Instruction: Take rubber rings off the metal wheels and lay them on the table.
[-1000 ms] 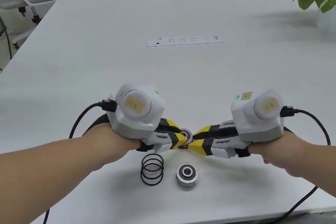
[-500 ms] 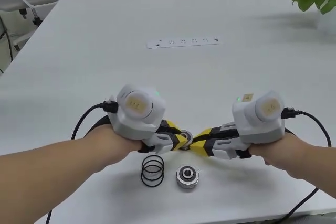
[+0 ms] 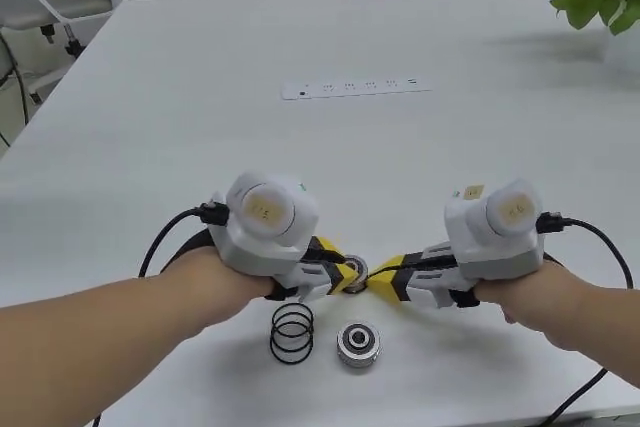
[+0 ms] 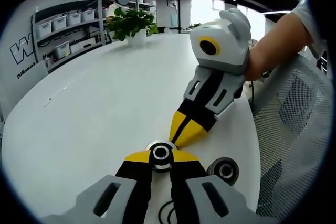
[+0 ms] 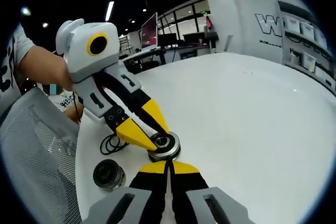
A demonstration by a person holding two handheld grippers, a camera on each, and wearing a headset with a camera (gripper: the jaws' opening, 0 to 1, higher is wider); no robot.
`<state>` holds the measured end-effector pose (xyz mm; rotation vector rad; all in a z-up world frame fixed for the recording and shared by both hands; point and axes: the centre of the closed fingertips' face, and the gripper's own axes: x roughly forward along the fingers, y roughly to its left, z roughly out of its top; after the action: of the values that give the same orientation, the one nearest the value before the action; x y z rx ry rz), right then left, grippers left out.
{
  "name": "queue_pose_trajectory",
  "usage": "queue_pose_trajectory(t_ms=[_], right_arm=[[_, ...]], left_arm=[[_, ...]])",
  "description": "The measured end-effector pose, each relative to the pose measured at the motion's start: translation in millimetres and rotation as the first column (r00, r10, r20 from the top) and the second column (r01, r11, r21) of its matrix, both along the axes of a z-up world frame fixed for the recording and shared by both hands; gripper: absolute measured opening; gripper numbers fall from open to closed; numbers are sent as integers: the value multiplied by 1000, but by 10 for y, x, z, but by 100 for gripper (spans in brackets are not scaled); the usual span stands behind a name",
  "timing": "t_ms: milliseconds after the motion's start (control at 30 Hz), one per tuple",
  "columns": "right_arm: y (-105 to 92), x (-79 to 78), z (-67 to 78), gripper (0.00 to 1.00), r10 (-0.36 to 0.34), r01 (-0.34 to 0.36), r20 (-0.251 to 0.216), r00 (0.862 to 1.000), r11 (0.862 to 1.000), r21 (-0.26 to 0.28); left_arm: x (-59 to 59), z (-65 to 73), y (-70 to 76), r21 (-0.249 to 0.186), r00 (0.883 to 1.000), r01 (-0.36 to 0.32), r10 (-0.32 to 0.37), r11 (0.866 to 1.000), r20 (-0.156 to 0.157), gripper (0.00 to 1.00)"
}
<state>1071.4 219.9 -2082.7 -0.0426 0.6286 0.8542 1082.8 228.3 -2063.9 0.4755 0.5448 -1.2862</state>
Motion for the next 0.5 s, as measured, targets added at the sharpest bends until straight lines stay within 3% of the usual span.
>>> queue_pose_trajectory(t_ms=[133,500], right_arm=[[-10,13,1,0,-34,34,-29,999,999,29],[-64,86,79,0,-118,124,-59,991,986,113]], left_arm=[[-11,0,2,4,1000,-3,3,1000,15,7],[-6,4,5,-5,1000,-20,20,1000,12,7]])
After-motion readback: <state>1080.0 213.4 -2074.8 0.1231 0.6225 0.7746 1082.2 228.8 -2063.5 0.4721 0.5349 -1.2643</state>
